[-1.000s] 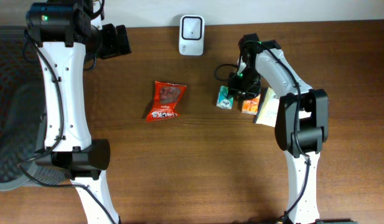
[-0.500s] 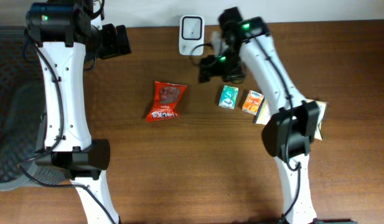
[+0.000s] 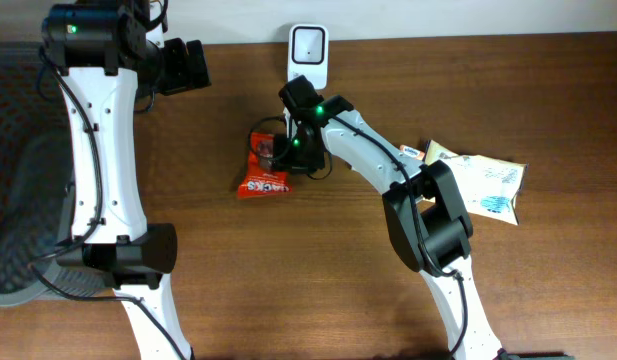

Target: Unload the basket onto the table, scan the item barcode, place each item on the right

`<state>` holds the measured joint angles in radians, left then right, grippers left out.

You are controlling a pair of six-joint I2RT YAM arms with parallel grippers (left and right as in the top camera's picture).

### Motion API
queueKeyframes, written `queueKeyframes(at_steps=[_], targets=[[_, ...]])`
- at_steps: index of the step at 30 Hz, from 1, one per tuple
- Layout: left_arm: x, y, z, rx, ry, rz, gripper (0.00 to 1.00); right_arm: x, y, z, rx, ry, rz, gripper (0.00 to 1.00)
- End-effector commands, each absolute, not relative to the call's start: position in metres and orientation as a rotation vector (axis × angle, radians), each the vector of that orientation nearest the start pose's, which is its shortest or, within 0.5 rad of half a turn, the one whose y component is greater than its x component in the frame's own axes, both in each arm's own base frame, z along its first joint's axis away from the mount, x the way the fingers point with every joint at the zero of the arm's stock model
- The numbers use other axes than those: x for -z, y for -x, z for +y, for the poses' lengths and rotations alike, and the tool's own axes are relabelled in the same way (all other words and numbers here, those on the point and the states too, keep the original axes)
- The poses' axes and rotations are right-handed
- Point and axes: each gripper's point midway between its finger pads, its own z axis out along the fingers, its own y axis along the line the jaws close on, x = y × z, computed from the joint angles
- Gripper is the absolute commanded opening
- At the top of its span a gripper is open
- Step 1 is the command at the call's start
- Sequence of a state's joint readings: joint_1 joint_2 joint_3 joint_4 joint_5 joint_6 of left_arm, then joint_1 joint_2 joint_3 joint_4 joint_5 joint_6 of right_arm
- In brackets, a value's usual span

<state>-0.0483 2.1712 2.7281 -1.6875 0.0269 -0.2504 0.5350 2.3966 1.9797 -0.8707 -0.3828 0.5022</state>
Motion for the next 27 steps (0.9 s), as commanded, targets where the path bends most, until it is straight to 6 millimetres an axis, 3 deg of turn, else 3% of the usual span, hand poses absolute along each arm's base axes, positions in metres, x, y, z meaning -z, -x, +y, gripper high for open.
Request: queueKeyframes(at_steps=[1, 3, 5, 9, 11, 12, 14, 16, 18, 22, 25, 27], targets=[[-0.289, -0.45, -0.025, 0.128, 0.257, 2.695, 0.99, -0.005, -0.416, 0.274, -0.321, 0.046, 3.076, 0.1], [-0.29, -0.45, -0.025, 0.128, 0.257, 2.694, 0.99, -0.002, -0.41, 0.241, -0.169, -0.006, 3.135, 0.1], [-0.289, -0.45, -0.025, 0.128, 0.257, 2.695, 0.99, -0.007, -0.406, 0.221, -0.146, 0.014, 3.177, 0.04], [-0.289, -0.45, -0.025, 0.128, 0.257, 2.695, 0.99, -0.034, -0.407, 0.194, -0.12, 0.028, 3.195, 0.05], [-0.289, -0.45, -0.025, 0.128, 0.257, 2.694, 0.99, -0.05, -0.408, 0.181, -0.076, 0.033, 3.201, 0.17], [-0.289, -0.45, -0.025, 0.128, 0.257, 2.695, 0.99, -0.061, -0.409, 0.178, -0.077, 0.065, 3.199, 0.29], [-0.289, -0.45, -0.025, 0.128, 0.257, 2.695, 0.99, -0.081, -0.411, 0.184, -0.118, 0.115, 3.185, 0.61], [-0.289, -0.45, -0.025, 0.128, 0.257, 2.695, 0.99, -0.096, -0.41, 0.204, -0.247, 0.231, 3.161, 0.64], [-0.289, -0.45, -0.025, 0.128, 0.257, 2.695, 0.99, -0.095, -0.402, 0.226, -0.248, 0.436, 3.126, 0.65], [-0.289, -0.45, -0.025, 0.128, 0.257, 2.695, 0.99, -0.072, -0.382, 0.236, 0.175, 0.668, 3.063, 0.73], [-0.289, -0.45, -0.025, 0.128, 0.257, 2.695, 0.99, -0.048, -0.366, 0.251, 0.269, 0.778, 3.029, 0.82], [-0.289, -0.45, -0.025, 0.128, 0.257, 2.695, 0.99, -0.033, -0.368, 0.237, 0.467, 0.725, 2.978, 0.93]])
